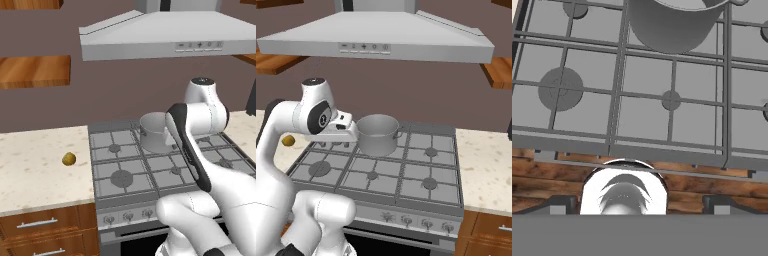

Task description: Turn on the burner for the pot on the stove. Wait thirty seconds for the pot to heat up. Then add the squash to the pot.

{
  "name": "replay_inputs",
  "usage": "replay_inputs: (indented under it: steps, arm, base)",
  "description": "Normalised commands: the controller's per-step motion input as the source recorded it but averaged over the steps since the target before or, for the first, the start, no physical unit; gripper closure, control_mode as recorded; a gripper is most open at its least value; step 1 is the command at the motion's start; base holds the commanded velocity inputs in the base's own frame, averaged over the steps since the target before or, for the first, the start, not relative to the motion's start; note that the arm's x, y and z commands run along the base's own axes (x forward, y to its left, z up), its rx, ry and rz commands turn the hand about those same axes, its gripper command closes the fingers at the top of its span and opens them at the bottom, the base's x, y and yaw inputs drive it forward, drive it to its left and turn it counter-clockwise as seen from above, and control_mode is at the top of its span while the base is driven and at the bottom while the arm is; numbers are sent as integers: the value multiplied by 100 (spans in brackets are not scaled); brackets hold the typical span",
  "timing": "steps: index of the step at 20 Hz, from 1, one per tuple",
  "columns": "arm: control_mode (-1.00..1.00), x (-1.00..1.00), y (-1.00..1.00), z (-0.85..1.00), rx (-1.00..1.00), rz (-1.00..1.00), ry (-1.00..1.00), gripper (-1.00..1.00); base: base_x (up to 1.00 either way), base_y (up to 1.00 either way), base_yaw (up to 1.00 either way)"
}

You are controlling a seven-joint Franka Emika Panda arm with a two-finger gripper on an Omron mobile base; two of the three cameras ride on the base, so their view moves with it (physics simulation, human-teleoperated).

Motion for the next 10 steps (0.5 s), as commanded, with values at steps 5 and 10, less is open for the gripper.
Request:
replay_inputs:
  steps: [5, 10]
  arm:
    - [-100, -25, -7, -6, 0, 0, 0, -100]
    - [-100, -20, -6, -1, 0, 0, 0, -100]
  base:
    - [0, 0, 0]
    - [0, 0, 0]
